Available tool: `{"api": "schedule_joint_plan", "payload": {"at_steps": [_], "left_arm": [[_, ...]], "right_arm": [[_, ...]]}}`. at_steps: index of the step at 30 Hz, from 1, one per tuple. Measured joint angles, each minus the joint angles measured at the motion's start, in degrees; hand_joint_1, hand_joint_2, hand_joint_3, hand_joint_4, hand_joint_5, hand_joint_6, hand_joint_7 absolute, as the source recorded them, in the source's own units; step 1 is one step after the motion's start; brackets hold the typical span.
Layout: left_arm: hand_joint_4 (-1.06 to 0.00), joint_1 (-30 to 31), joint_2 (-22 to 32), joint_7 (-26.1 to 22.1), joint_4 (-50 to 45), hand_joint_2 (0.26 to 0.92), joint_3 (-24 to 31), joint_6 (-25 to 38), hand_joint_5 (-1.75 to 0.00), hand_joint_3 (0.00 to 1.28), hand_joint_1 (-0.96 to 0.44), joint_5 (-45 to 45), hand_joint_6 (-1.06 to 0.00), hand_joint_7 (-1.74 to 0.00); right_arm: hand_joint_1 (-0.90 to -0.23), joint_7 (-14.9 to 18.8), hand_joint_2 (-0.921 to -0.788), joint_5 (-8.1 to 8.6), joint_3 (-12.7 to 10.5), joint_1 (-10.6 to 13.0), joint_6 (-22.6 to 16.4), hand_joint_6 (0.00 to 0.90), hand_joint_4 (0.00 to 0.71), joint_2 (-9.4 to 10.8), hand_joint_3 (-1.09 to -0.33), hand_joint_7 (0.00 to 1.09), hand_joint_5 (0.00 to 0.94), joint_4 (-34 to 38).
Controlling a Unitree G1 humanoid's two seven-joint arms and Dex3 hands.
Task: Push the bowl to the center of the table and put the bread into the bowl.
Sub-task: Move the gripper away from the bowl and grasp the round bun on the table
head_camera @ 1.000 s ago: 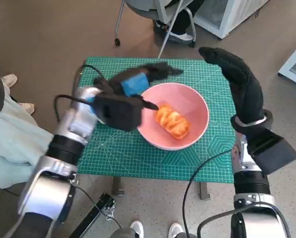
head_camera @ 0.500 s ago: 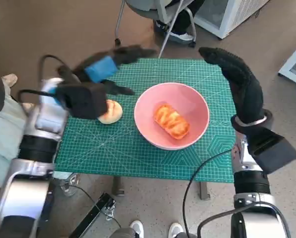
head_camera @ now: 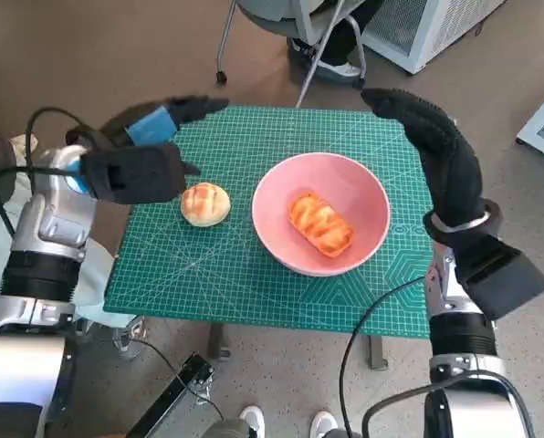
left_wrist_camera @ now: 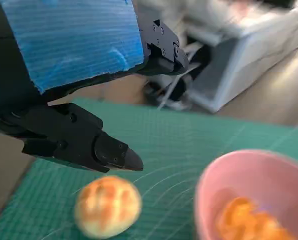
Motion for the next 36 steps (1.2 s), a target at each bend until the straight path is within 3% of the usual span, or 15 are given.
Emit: {"api": "schedule_joint_plan", "payload": {"at_steps": [14,36], "left_arm": [[-0.14,-2.17,-2.03,0.64,7.85,0.802,-4.75,4.53,0.00,0.00,-0.13,4.79,-0.33,-0.02],[-0.11,-4.87,-7.54,3.44,19.69,0.799,-10.18,5.59,0.00,0.00,-0.16,7.99,-0.31,-0.01]], "right_arm": [[-0.631,1.28,-0.921,1.50,0.01,-0.25,0.14,-0.001,0.303,-0.01,-0.772,0.72,0.005,0.20],[-0.631,1.65,-0.921,1.47,-0.10,-0.22,0.25,-0.001,0.300,-0.86,-0.766,0.71,0.002,0.06]]}}
